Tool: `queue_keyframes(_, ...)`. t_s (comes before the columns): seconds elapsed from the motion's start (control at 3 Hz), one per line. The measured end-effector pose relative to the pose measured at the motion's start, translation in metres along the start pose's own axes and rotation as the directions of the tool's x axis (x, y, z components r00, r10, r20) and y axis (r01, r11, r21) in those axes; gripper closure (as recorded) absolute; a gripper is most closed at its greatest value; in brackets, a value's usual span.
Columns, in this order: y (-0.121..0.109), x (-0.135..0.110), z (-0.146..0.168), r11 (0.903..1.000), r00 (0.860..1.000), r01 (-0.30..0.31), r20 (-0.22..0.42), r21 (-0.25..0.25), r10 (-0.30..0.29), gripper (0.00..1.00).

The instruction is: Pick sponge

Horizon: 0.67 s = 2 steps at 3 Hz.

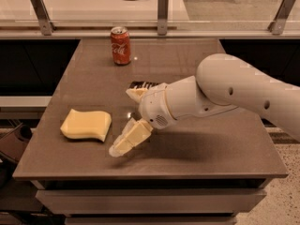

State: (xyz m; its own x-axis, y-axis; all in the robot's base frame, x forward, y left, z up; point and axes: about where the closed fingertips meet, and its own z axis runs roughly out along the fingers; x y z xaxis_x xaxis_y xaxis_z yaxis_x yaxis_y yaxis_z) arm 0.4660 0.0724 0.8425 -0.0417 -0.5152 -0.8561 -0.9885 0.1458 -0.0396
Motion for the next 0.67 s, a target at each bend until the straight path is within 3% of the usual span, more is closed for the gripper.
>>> queue_keyframes(0.67,0.004,0.001,0.038,0.9983,0.998,-0.016,0.061,-0.056,0.019,0.0)
